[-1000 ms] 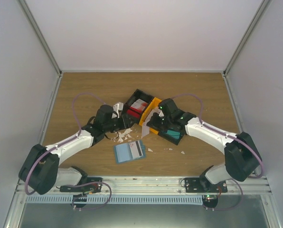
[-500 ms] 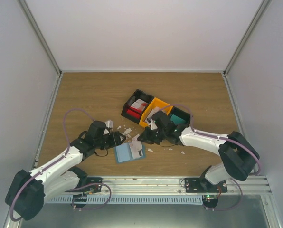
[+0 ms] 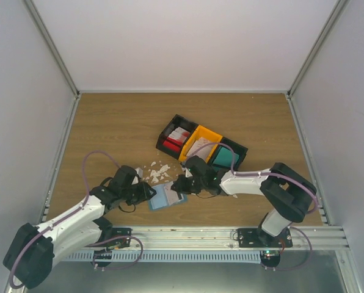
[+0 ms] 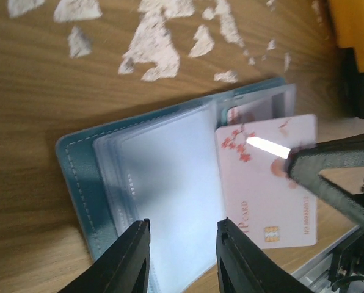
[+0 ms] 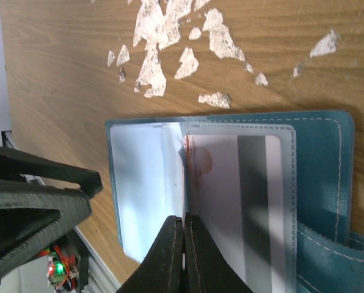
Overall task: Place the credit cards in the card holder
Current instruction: Insert the credit card into the card holder.
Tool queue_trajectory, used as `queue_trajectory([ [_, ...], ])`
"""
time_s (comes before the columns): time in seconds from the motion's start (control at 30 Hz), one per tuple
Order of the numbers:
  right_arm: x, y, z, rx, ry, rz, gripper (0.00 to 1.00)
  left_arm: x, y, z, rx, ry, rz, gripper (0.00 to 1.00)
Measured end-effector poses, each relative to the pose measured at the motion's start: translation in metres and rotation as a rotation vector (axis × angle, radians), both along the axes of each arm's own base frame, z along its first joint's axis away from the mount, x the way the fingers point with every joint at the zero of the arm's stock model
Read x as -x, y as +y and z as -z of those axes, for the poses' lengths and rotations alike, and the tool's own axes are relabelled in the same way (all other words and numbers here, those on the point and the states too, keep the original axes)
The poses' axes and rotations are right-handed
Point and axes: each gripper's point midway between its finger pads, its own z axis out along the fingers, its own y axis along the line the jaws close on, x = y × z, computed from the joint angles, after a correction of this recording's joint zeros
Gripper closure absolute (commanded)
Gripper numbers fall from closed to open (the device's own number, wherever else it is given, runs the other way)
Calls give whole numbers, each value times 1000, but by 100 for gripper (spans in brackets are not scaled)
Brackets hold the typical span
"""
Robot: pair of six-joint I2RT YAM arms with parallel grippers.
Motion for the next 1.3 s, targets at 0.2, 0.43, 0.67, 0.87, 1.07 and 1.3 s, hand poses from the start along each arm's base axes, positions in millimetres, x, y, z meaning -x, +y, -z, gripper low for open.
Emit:
queue_trajectory([
  [0.2, -11, 6, -1, -24, -44, 31, 100, 8, 3, 15, -28, 54, -13, 68],
  [0.43, -12, 9, 6, -47, -44, 39, 100, 12, 6, 26, -57, 90, -30, 72],
  [0.67, -13, 16, 4, -83, -48, 27, 99, 11, 5, 31, -68, 101, -39, 80],
  [0.87, -14, 16, 5, -88, -39, 37, 98, 11, 3, 32, -71, 97, -34, 81],
  [1.07, -14, 15, 7, -83, -32, 39, 98, 10, 2, 32, -70, 95, -30, 81],
  [1.3, -5, 13, 12, -82, -7, 11, 99, 10, 1, 32, -68, 85, -26, 81],
])
